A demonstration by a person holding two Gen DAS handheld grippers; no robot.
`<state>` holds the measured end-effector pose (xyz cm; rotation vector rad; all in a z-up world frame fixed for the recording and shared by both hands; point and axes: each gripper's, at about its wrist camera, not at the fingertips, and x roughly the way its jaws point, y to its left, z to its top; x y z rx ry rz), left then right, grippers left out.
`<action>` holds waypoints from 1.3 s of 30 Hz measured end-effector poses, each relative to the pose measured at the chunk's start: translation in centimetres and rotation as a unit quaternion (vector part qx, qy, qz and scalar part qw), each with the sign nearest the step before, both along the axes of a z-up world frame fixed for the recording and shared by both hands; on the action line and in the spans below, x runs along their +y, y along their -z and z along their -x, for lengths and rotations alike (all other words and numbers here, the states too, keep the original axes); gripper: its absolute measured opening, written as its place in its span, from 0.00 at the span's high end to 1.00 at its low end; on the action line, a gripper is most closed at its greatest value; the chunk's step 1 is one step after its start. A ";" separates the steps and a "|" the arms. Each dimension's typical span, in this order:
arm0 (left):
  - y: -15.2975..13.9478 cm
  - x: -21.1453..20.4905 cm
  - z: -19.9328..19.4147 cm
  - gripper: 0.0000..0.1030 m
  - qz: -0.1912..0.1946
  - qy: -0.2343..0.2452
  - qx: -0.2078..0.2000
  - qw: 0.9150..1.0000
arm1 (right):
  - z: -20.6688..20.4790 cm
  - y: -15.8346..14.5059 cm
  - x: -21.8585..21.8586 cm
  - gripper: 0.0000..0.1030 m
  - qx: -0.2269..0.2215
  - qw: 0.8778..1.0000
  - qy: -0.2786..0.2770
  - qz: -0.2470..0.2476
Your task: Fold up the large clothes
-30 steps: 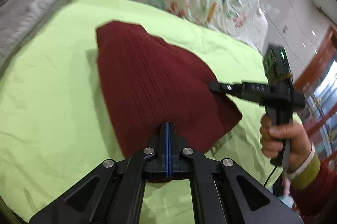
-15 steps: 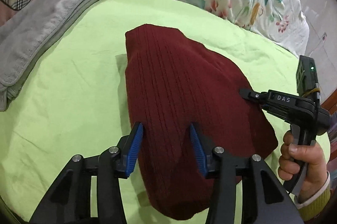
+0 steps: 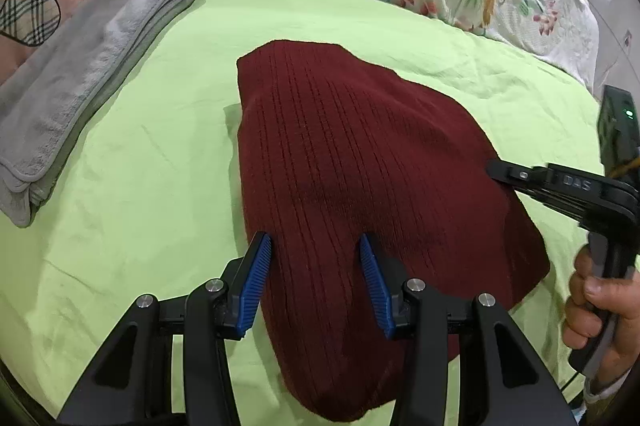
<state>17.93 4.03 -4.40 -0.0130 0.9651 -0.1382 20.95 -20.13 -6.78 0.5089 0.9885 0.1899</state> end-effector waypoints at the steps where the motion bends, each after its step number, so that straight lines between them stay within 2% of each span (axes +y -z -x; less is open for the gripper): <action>1: -0.1 0.0 0.1 0.55 -0.002 -0.001 -0.001 1.000 | 0.5 -0.3 -0.2 0.86 -0.001 1.000 0.001 -0.001; 6: -1.0 -0.2 1.5 0.55 -0.014 -0.002 -0.008 1.000 | 3.3 -1.9 -0.3 0.83 -0.011 1.000 -0.002 -0.003; 8: -1.2 0.0 2.2 0.55 -0.011 -0.001 -0.012 1.000 | 4.6 -2.5 0.0 0.68 -0.016 1.000 -0.008 -0.002; 9: -1.3 0.0 2.5 0.55 -0.010 -0.001 -0.013 1.000 | 5.2 -2.6 0.0 0.66 -0.018 1.000 -0.011 -0.001; 15: -0.5 0.3 4.1 0.54 -0.007 0.000 -0.003 1.000 | 7.1 -3.0 0.5 0.65 -0.023 0.999 -0.025 0.005; 18: -0.2 0.1 4.1 0.53 -0.010 0.003 0.000 1.000 | 5.8 -2.9 0.1 0.61 -0.027 0.999 -0.015 0.009; 20: -0.2 0.2 4.0 0.53 -0.004 0.002 0.002 1.000 | 3.7 -2.4 -0.5 0.52 -0.026 1.000 -0.010 -0.001; 22: -0.3 0.6 3.9 0.53 0.007 0.003 0.003 1.000 | 1.9 -1.8 -0.7 0.52 -0.020 1.000 -0.006 -0.010; 26: -1.5 2.1 3.7 0.54 0.044 -0.007 -0.020 0.999 | -2.3 -0.3 -0.9 0.52 -0.005 0.999 -0.008 -0.030; 30: -2.3 4.0 2.7 0.55 0.107 -0.022 -0.038 0.993 | -4.7 1.2 -0.3 0.52 0.012 0.998 -0.020 -0.050; 31: -2.2 4.3 2.1 0.55 0.114 -0.025 -0.034 0.993 | -5.1 1.6 0.0 0.52 0.017 0.998 -0.025 -0.057; 33: -1.4 4.2 0.5 0.57 0.102 -0.030 -0.017 0.994 | -5.4 1.9 0.7 0.75 0.020 0.998 -0.035 -0.057; 34: -0.5 4.0 -0.5 0.59 0.098 -0.032 -0.001 0.995 | -5.2 1.5 0.9 0.80 0.012 0.998 -0.032 -0.047; 35: -0.2 4.0 -0.9 0.71 0.108 -0.028 0.005 0.994 | -4.8 0.9 0.7 0.84 -0.001 0.999 -0.026 -0.045; 36: -0.3 3.7 -1.0 0.76 0.119 -0.020 0.003 0.993 | -4.2 0.2 0.4 0.86 -0.018 0.999 -0.018 -0.047; 39: -0.7 1.8 -0.5 0.77 0.071 0.001 -0.016 0.997 | -2.5 -1.0 -0.8 0.94 -0.053 0.997 0.008 -0.049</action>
